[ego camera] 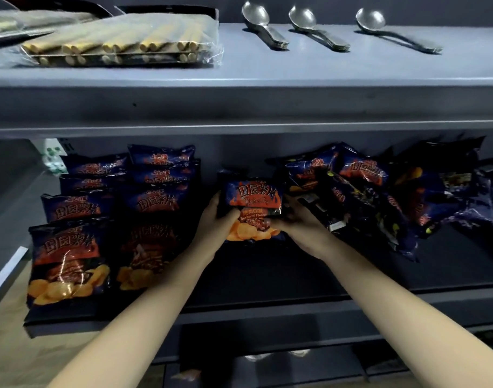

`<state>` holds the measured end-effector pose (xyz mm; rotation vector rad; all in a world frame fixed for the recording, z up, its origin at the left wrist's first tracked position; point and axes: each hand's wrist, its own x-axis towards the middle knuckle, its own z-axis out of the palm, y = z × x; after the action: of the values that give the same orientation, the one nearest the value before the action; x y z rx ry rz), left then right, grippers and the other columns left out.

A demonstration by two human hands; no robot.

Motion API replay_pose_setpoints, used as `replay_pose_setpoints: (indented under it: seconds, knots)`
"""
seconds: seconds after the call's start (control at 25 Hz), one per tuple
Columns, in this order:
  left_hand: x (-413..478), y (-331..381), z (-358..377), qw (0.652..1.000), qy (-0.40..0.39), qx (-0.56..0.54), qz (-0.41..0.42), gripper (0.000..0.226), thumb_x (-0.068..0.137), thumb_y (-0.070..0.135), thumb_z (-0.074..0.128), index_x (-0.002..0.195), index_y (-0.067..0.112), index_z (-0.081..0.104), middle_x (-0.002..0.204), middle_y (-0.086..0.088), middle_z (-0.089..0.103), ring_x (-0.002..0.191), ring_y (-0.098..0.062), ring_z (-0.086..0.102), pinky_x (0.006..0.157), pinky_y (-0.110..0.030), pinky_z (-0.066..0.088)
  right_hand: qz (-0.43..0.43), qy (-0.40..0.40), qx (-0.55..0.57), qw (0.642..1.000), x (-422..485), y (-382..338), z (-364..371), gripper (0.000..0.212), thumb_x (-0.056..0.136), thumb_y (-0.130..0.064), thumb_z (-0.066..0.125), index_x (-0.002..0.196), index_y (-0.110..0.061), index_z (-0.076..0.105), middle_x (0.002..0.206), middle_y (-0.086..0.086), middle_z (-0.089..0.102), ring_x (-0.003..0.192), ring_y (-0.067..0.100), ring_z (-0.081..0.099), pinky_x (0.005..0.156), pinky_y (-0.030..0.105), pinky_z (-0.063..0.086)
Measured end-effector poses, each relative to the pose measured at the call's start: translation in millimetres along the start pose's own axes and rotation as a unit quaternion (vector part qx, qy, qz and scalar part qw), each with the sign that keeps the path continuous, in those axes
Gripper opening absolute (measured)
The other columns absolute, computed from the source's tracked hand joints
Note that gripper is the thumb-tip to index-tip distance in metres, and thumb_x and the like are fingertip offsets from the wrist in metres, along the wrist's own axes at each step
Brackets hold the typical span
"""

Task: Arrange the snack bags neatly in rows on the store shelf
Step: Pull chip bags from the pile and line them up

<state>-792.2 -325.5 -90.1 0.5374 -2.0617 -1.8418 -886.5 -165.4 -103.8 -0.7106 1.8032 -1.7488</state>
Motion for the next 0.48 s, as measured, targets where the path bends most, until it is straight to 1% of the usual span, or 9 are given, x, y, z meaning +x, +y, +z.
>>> replay_pose_setpoints:
  seconds: [0.08,0.12,0.2,0.28,0.36,0.4,0.48]
  knots:
    - [-1,-5,-1,1.0,0.008,0.023,0.006,0.053,0.088,0.014,0.058,0.138,0.025,0.041,0.121,0.004,0.056,0.115,-0.015,0.055,0.09,-0.025,0.045,-0.004,0.015,-0.021,1.0,4,-1,4,0.051,0.078,0.004,0.068,0.118,-0.023,0.052,0.12,0.007,0.062,0.114,0.02,0.058,0.098,0.04,0.047]
    - [0,-7,0,0.999,0.019,0.038,0.011,0.058,0.089,0.015,0.058,0.142,0.024,0.035,0.127,0.003,0.054,0.12,-0.016,0.051,0.095,-0.026,0.043,-0.006,0.04,-0.035,0.999,10,-1,4,0.053,0.076,0.004,0.069,0.118,-0.024,0.052,0.12,0.006,0.062,0.114,0.02,0.058,0.098,0.04,0.047]
    - [1,-14,3,0.993,0.042,0.107,0.016,0.07,0.09,0.02,0.058,0.148,0.02,0.019,0.146,-0.002,0.039,0.132,-0.018,0.038,0.108,-0.03,0.033,-0.008,0.09,-0.049,0.995,24,-3,4,0.055,0.073,0.001,0.071,0.12,-0.02,0.052,0.117,0.004,0.064,0.11,0.018,0.06,0.097,0.042,0.049]
    - [-8,-26,10,0.98,0.055,0.189,0.039,0.076,0.09,0.024,0.057,0.149,0.014,0.009,0.155,-0.006,0.021,0.141,-0.019,0.022,0.114,-0.028,0.018,-0.006,0.131,-0.06,0.99,39,-7,6,0.054,0.075,-0.001,0.07,0.123,-0.017,0.051,0.115,0.003,0.064,0.108,0.018,0.061,0.096,0.042,0.049]
    - [-21,-44,17,0.956,0.056,0.274,0.088,0.076,0.091,0.031,0.051,0.149,0.011,0.006,0.156,-0.008,0.012,0.144,-0.02,0.012,0.115,-0.026,0.01,-0.008,0.145,-0.089,0.985,54,-13,13,0.055,0.079,-0.003,0.068,0.128,-0.014,0.046,0.118,-0.001,0.06,0.109,0.017,0.058,0.096,0.038,0.048]
    - [-27,-53,20,0.937,0.043,0.328,0.109,0.074,0.091,0.039,0.043,0.149,0.011,0.006,0.157,-0.008,0.01,0.144,-0.021,0.01,0.115,-0.027,0.007,-0.001,0.154,-0.108,0.982,63,-14,17,0.059,0.079,-0.006,0.068,0.132,-0.015,0.043,0.118,-0.003,0.058,0.109,0.016,0.056,0.096,0.036,0.047]
    - [-32,-68,23,0.889,0.006,0.433,0.148,0.074,0.087,0.049,0.022,0.149,0.01,0.01,0.156,-0.011,0.011,0.144,-0.026,0.009,0.114,-0.03,0.002,0.021,0.16,-0.131,0.978,82,-11,26,0.065,0.075,-0.015,0.071,0.133,-0.02,0.044,0.121,0.0,0.059,0.109,0.018,0.057,0.097,0.04,0.047]
